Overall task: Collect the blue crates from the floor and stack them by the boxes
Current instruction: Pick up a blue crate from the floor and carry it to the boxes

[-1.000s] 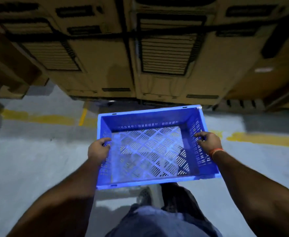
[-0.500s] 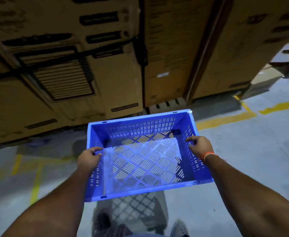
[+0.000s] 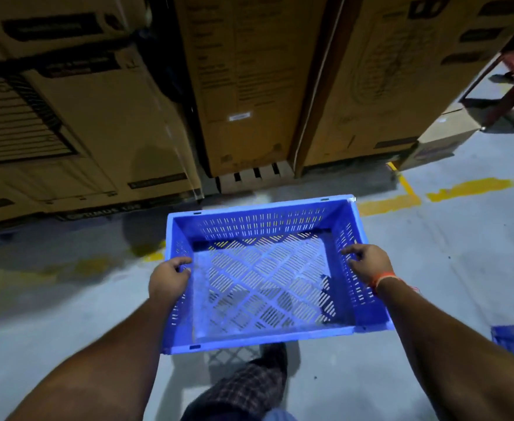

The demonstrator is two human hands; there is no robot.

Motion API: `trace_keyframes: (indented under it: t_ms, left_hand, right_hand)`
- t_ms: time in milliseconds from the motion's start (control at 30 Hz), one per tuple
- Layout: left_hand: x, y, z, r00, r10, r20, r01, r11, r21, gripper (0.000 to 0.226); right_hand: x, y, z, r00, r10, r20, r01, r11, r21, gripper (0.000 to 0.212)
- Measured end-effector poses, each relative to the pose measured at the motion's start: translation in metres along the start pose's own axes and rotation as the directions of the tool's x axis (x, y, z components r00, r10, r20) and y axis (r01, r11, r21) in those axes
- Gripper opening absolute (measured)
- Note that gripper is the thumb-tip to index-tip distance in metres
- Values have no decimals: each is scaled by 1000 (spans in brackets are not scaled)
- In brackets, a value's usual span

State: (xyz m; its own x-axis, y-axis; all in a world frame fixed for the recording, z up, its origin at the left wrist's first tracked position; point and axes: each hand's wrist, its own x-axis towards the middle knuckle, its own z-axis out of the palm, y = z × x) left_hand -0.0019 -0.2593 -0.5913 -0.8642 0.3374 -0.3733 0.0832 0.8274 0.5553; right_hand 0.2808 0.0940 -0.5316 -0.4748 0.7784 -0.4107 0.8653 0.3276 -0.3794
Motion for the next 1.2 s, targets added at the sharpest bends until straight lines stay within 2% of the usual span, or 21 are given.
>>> trace_keyframes:
  t_ms: [167,367,533,667,833,933,1100,1200]
  left_hand:
    - [63,26,94,999,-36,38,36,999,5,30]
    - [133,8,219,993,-80,81,79,997,8,30]
    - [196,-33,315,989,-119,88,122,992,-29,50]
    - [234,-71,375,993,-72,91,74,997,-13,69]
    - [261,-100,421,995,-55,83,59,997,-41,72]
    - [268,-109,436,991,-103,87,110,991,-76,73]
    - [276,-119,451,970,-233,76,240,965,-104,40]
    - [278,-122,452,974,-218,60,223,970,-95,38]
  right_hand:
    - [111,47,21,995,53,85,-44,993,-112,35]
    - [237,110,100,987,62,149,-40,988,-146,34]
    - [339,151,191,974,39,221,-2,986,-166,35]
    - [394,179,259,966,2,257,47,982,-185,34]
    - [436,200,315,958,-36,285,97,975,-201,38]
    - [446,208,336,959,-46,280,110,970,-218,38]
    - [445,217,356,972,-73,223,121,970,-212,39]
    - [449,219,358,969,-54,243,109,970,-219,40]
